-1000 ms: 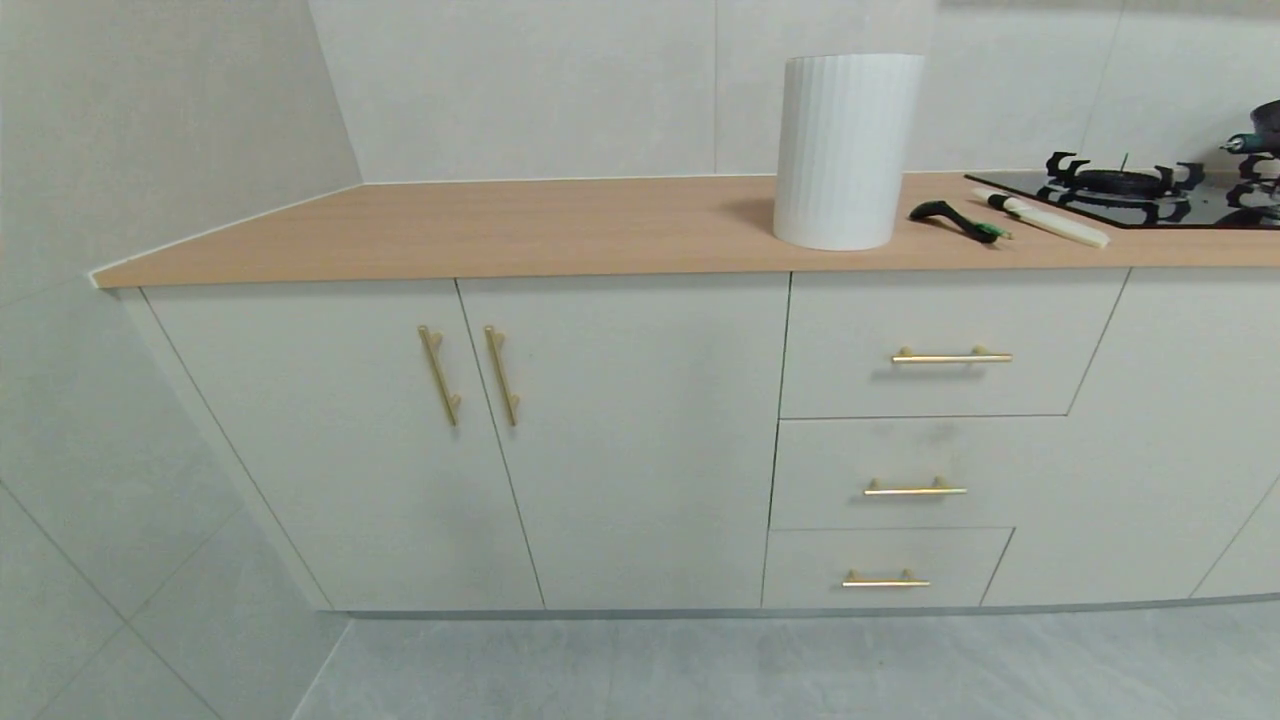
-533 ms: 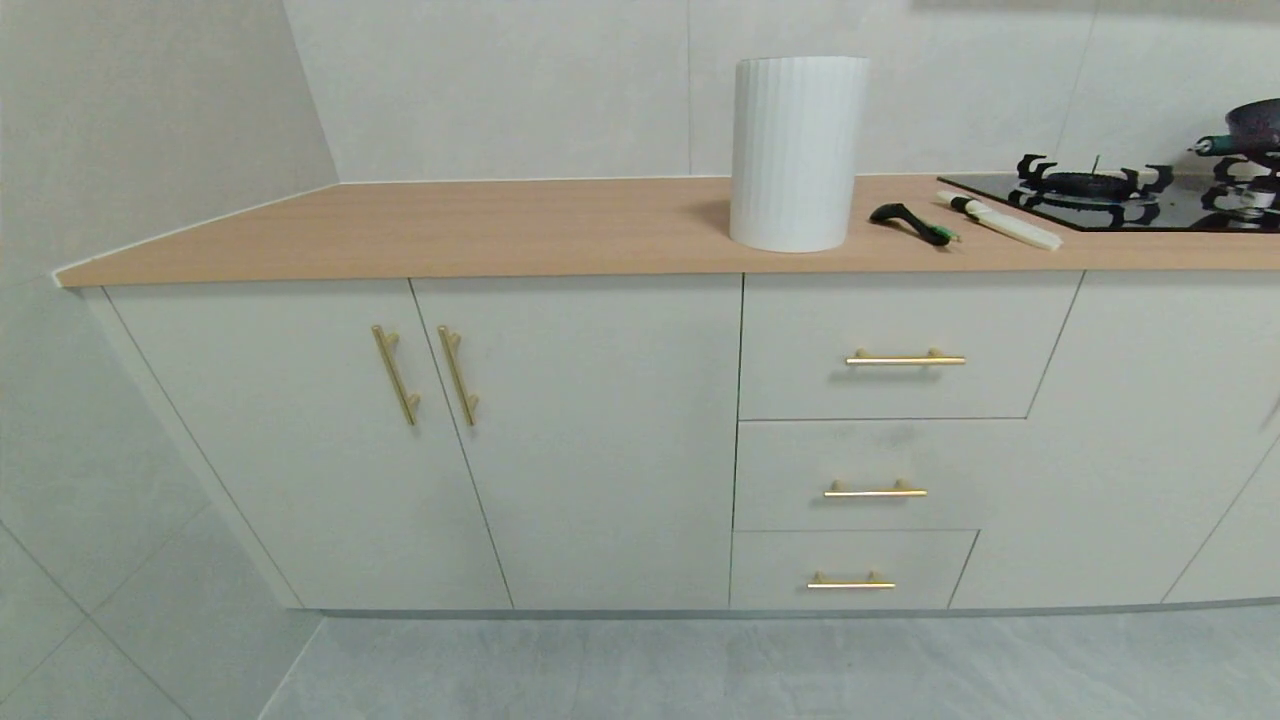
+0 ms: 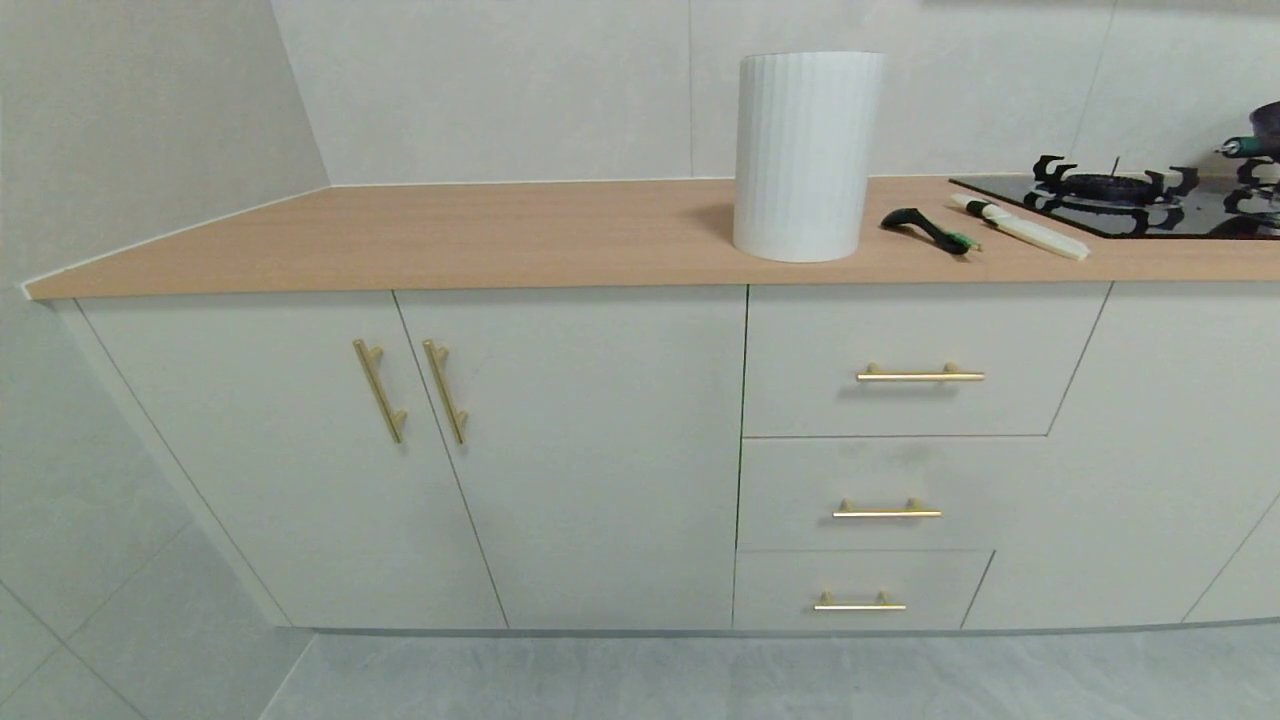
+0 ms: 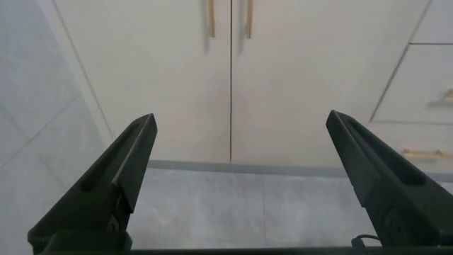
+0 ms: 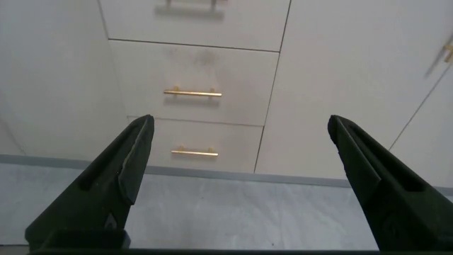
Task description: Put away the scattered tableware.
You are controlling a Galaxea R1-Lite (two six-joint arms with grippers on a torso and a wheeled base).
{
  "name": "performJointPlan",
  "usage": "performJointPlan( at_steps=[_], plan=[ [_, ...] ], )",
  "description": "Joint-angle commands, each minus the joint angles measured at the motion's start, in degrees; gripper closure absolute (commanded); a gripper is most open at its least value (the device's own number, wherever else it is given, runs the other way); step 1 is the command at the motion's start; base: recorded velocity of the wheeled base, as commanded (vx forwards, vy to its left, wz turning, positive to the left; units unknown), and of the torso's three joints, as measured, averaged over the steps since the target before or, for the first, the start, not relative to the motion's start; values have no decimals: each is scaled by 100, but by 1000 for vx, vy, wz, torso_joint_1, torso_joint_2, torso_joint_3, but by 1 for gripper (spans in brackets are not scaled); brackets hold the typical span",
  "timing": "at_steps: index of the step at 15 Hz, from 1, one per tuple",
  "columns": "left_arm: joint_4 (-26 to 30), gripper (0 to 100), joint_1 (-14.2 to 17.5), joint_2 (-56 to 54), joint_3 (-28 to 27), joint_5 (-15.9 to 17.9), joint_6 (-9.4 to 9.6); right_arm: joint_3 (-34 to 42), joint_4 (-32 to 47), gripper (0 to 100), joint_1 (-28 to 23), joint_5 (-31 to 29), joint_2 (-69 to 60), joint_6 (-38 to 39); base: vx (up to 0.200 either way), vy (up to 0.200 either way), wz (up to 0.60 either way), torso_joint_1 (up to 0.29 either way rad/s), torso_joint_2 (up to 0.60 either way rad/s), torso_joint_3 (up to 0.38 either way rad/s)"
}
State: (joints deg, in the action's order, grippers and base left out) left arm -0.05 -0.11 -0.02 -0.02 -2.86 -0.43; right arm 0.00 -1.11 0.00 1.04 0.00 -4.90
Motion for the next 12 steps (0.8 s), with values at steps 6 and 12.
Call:
performJointPlan(
  at_steps=[6, 12],
  plan=[
    [5, 0, 2, 2, 2, -4, -19, 0, -3, 0, 0, 2, 9, -11, 33, 0, 0, 1, 0, 0],
    [5, 0, 2, 2, 2, -4, -19, -642, -65, 0, 114, 37, 527, 7, 0, 0, 0, 0, 0, 0]
  ],
)
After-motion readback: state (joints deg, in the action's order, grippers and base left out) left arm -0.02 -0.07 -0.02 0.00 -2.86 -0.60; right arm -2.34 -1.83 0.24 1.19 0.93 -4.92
